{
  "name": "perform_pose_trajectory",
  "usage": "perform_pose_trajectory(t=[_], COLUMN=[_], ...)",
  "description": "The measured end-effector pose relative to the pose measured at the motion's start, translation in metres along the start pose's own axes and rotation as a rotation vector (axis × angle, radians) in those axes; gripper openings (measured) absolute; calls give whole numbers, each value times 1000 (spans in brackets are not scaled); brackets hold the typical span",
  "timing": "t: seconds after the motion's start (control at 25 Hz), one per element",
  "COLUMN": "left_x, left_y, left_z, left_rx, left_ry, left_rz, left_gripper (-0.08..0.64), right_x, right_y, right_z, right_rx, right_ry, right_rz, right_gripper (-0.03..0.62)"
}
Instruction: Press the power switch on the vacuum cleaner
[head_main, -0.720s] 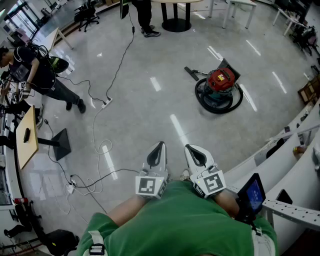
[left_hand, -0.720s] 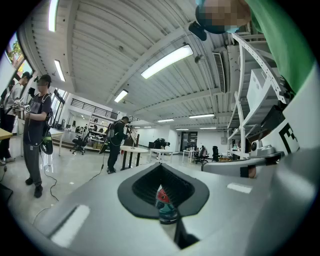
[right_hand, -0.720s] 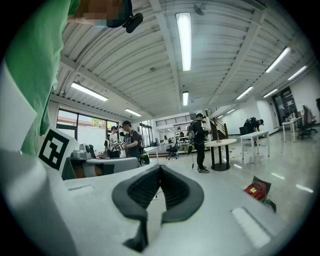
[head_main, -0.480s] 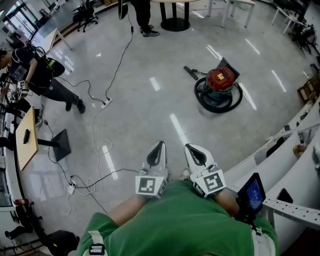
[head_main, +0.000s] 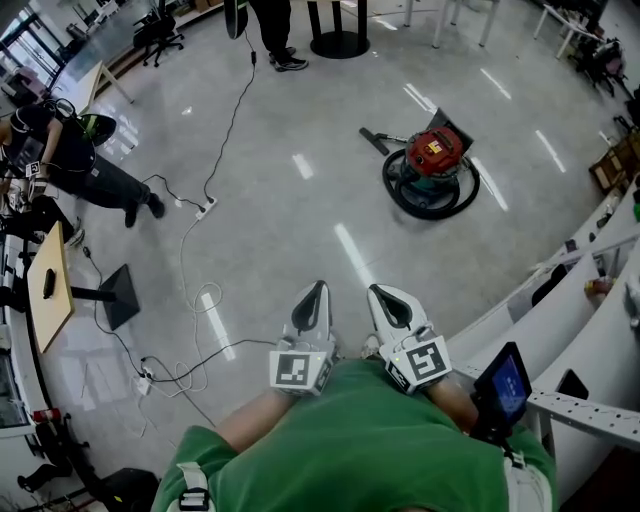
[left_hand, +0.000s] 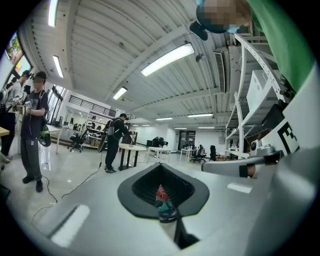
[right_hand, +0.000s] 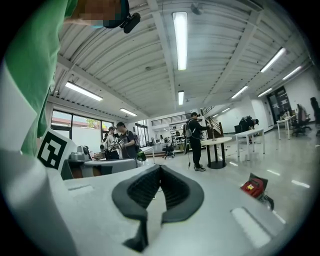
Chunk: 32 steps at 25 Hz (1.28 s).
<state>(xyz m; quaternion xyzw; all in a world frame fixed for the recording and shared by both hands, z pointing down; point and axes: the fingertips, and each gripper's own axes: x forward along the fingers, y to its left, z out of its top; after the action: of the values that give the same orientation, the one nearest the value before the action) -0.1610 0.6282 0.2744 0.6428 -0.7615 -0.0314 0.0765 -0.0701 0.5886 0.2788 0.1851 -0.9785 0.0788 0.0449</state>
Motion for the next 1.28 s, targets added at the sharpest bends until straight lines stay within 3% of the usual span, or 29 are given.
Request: perform_pose_trajectory(t=[0.32, 0.68, 0.96, 1.28], left_x=[19, 48, 92, 143], left_y=[25, 35, 9, -36], left_z=[1, -2, -15, -12], left_rx=[-10, -26, -31, 15], left_ry=[12, 43, 98, 75], left_rz=[-44, -182, -276, -396], left_gripper=[6, 6, 6, 6], right_x=[22, 31, 18, 4], right_y=[-9, -23, -73, -131], right_z=[1, 5, 5, 13], right_rx=[-7, -14, 2, 6], right_ry=[10, 4, -6, -39], right_rz=[-89, -253, -382, -475], right_gripper=[3, 3, 3, 3])
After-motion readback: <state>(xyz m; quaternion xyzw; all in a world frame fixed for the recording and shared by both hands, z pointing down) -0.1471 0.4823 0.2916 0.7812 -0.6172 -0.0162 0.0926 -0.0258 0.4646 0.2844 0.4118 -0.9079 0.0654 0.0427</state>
